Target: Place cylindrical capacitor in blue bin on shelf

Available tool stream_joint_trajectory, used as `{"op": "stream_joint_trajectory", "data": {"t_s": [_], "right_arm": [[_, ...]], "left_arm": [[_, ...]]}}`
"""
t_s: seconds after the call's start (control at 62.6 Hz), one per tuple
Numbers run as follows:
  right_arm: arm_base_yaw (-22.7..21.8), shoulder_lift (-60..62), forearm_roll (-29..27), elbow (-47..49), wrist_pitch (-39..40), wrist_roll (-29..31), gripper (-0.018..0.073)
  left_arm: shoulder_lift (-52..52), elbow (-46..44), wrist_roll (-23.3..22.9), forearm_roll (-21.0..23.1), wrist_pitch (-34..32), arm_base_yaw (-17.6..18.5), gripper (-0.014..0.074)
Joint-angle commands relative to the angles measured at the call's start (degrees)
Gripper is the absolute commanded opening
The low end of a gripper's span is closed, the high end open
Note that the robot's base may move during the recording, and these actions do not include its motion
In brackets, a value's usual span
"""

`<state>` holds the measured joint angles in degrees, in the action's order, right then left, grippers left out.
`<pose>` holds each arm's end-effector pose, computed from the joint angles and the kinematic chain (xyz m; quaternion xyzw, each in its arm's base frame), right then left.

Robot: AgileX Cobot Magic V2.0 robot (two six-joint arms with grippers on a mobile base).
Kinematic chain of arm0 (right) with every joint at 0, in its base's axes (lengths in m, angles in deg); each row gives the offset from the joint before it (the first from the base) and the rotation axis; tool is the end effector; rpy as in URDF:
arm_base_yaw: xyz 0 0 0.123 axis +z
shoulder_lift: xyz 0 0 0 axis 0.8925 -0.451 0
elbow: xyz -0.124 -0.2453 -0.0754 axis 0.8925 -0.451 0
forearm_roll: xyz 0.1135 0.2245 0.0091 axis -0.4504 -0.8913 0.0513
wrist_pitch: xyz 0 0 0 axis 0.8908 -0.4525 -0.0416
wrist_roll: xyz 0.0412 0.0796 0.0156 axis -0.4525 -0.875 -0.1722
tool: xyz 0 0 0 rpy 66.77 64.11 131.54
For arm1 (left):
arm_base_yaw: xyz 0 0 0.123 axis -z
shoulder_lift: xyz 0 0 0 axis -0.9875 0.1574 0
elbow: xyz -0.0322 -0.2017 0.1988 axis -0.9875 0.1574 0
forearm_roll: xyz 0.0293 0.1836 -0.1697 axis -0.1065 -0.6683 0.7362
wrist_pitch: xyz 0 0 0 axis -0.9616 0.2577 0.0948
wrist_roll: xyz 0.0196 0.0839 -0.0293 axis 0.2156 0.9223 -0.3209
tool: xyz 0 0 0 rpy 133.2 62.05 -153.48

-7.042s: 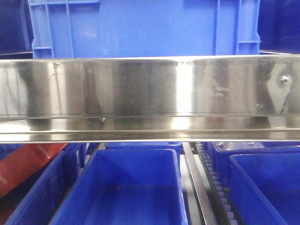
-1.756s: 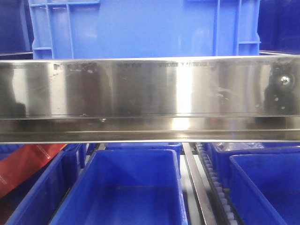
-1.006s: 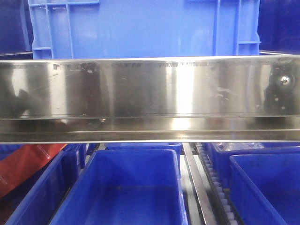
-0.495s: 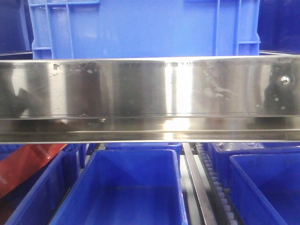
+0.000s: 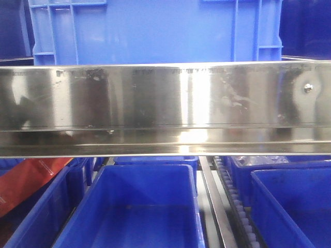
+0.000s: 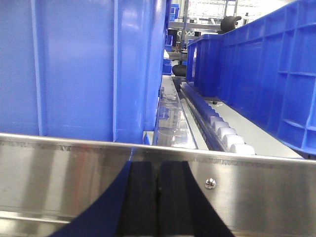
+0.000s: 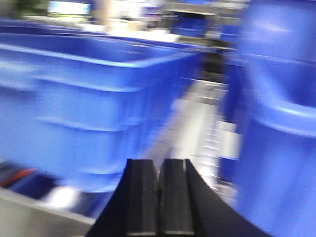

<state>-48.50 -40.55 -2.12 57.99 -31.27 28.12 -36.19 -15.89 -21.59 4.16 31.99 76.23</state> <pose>0.0673 0.0199 0.3223 -0.1158 0.7212 0.0832 0.6779 0.0567 0.0050 0.2076 -0.0440 0.6959 0.0164 0.7166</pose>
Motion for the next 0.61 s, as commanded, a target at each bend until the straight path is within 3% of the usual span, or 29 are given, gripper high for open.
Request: {"op": "stream_joint_trajectory", "data": {"t_s": [0.0,0.24,0.591], "right_arm": [[-5.97,1.99,-0.17,-2.3,2.39,0.0,-0.0162],[-13.36,11.06,-1.14,-15.14,8.31,0.0,-0.0162],[-14.88,17.43,-1.14,-25.87,10.91,0.0,-0.0162]], "left_arm": [[-0.25,-0.08,-0.4,-0.17,-1.26,0.36,-0.0111],[-0.25,-0.08,-0.4,-0.17,-1.26,0.36,-0.0111],[-0.25,-0.08,-0.4,-0.17,-1.26,0.36,-0.0111]]}}
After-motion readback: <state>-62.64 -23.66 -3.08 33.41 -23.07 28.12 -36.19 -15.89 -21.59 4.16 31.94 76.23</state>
